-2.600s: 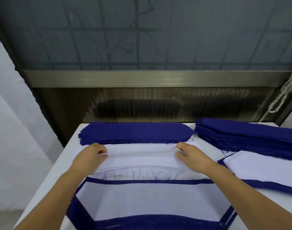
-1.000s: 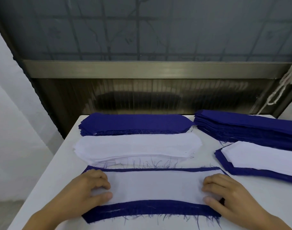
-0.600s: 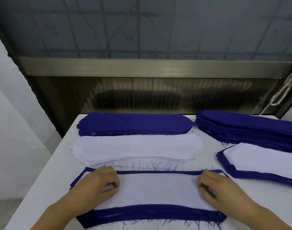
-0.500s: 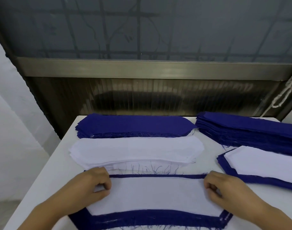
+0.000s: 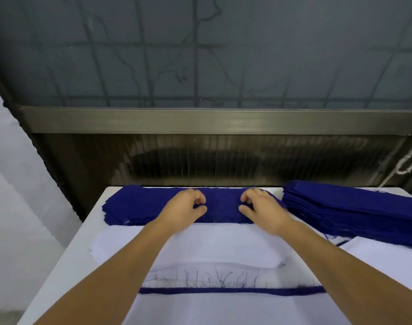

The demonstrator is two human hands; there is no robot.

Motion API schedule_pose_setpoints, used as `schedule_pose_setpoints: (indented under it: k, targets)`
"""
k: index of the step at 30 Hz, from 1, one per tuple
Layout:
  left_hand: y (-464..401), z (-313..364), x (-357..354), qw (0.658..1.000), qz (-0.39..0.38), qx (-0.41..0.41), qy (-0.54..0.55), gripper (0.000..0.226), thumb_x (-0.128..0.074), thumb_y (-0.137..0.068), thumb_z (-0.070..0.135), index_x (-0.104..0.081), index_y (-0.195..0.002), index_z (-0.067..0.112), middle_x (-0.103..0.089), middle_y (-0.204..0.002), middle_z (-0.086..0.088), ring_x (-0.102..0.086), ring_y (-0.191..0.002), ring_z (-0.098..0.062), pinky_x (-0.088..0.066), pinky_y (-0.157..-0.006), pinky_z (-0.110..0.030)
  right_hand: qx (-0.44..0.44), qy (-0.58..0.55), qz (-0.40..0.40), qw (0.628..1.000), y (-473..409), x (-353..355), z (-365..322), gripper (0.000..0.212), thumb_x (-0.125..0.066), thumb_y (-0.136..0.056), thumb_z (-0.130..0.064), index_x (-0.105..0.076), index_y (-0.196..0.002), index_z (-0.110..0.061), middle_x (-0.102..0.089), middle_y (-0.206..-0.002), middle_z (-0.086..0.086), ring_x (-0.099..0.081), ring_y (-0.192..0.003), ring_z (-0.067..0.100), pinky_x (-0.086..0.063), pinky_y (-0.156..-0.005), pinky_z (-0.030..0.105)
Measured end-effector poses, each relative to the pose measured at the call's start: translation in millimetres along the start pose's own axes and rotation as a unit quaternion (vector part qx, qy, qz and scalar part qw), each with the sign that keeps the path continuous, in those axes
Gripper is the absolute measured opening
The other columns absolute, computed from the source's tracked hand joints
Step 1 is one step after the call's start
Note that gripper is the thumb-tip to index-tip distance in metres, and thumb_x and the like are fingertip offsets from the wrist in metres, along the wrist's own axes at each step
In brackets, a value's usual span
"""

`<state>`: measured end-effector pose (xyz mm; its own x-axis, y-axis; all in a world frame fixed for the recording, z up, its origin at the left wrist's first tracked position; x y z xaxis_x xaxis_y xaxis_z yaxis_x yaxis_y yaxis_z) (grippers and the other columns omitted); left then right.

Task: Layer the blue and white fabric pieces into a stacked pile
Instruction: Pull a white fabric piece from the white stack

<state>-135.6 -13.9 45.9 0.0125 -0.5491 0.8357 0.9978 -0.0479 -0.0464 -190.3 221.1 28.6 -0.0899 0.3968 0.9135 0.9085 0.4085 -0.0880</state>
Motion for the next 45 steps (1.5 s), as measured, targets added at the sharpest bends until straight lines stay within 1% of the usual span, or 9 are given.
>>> schedule_pose_setpoints:
  k: [7,11,14,20,26,31,33,41,45]
  targets:
    - [-22.3,-11.5,-12.8,0.998,-0.045,0.031,0.033,0.018,-0.072,-0.083,0.038,-0.062,-0.095,0.03,-0.054,-0.099,0.01,-0.055,-0.089,-0.01,-0.05,-0.077,-0.024,0.026,0.038,-0.036,0.998,-20.5,-9.1,11.9,0.002,-0.054,-0.097,-0.033,-0.054,-0.095,-0.031,-0.053,-0.104,-0.011,-0.05,-0.095,0.008,-0.044,-0.087,0.024]
    - [-29.3,-6.9,-12.6,0.998,-0.049,0.042,0.012,0.024,-0.074,-0.078,0.045,-0.06,-0.089,0.029,-0.052,-0.092,0.011,-0.053,-0.086,-0.011,-0.045,-0.07,-0.023,0.026,0.068,-0.067,0.995,-33.0,-7.2,12.1,0.017,-0.048,-0.1,-0.033,-0.061,-0.105,-0.023,-0.058,-0.108,-0.005,-0.053,-0.096,0.009,-0.043,-0.085,0.022]
    - [-31.6,-4.2,-11.8,0.997,-0.059,0.054,-0.006,0.032,-0.074,-0.075,0.052,-0.06,-0.09,0.028,-0.053,-0.091,0.012,-0.054,-0.085,-0.01,-0.046,-0.069,-0.023,0.022,0.084,-0.088,0.992,-42.0,-4.4,11.9,0.023,-0.042,-0.102,-0.034,-0.06,-0.096,-0.021,-0.059,-0.095,-0.006,-0.052,-0.082,0.006,-0.038,-0.073,0.019]
    - [-37.0,-4.2,-11.7,0.997,-0.058,0.048,-0.015,0.018,-0.062,-0.091,0.039,-0.065,-0.101,0.025,-0.064,-0.099,0.005,-0.059,-0.089,-0.011,-0.054,-0.084,-0.031,0.022,0.089,-0.091,0.992,-49.5,-1.6,13.4,0.032,-0.035,-0.104,-0.037,-0.05,-0.08,-0.021,-0.056,-0.086,-0.003,-0.056,-0.082,0.014,-0.038,-0.069,0.022]
    - [-41.7,-3.0,-16.8,0.998,-0.034,0.043,-0.041,0.019,-0.054,-0.097,0.031,-0.064,-0.11,0.022,-0.064,-0.104,0.002,-0.059,-0.094,-0.013,-0.053,-0.082,-0.029,0.015,0.09,-0.076,0.993,-36.8,-6.7,6.0,0.043,-0.044,-0.083,-0.075,-0.049,-0.08,-0.032,-0.053,-0.081,-0.014,-0.052,-0.075,0.005,-0.037,-0.059,0.021]
    - [-33.7,-14.8,-12.8,0.998,-0.009,0.037,-0.056,0.013,-0.056,-0.096,0.021,-0.064,-0.106,0.024,-0.063,-0.102,0.004,-0.059,-0.091,-0.011,-0.051,-0.08,-0.025,0.006,0.063,-0.07,0.996,-30.7,-3.3,2.5,0.012,-0.049,-0.097,-0.037,-0.053,-0.096,-0.026,-0.056,-0.102,-0.006,-0.054,-0.094,0.012,-0.046,-0.08,0.025]
    - [-26.3,-30.5,-1.5,0.997,0.005,0.05,-0.063,0.011,-0.057,-0.095,0.019,-0.063,-0.101,0.026,-0.063,-0.099,0.006,-0.058,-0.089,-0.011,-0.053,-0.081,-0.028,0.0,0.052,-0.076,0.996,-28.8,-0.8,3.3,0.013,-0.046,-0.1,-0.027,-0.056,-0.108,-0.023,-0.057,-0.112,-0.003,-0.053,-0.098,0.012,-0.046,-0.085,0.023]
    - [17.2,-113.2,56.4,0.976,0.075,0.137,-0.151,0.017,-0.057,-0.095,0.023,-0.064,-0.11,0.022,-0.065,-0.111,0.0,-0.056,-0.091,-0.012,-0.042,-0.077,-0.022,-0.038,0.009,-0.039,0.998,-21.4,-3.7,5.8,0.019,-0.046,-0.101,-0.022,-0.058,-0.116,-0.02,-0.058,-0.118,0.0,-0.054,-0.1,0.012,-0.042,-0.083,0.019]
    - [36.0,-102.5,63.3,0.967,0.091,0.094,-0.22,0.024,-0.052,-0.097,0.023,-0.065,-0.117,0.022,-0.062,-0.117,0.0,-0.057,-0.103,-0.017,-0.045,-0.086,-0.027,-0.015,0.019,0.002,1.0,-1.1,5.7,-0.8,0.018,-0.049,-0.099,-0.017,-0.062,-0.111,-0.02,-0.059,-0.115,-0.001,-0.053,-0.097,0.01,-0.044,-0.087,0.02]
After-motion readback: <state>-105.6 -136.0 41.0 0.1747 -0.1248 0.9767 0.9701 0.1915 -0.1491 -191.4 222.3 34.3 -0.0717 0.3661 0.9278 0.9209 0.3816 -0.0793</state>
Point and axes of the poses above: each hand's wrist, its own y-axis away from the middle knuckle, its own x-axis out of the back of the hand, z = x × y, the point moved 1 cm from there along -y, towards the middle knuckle
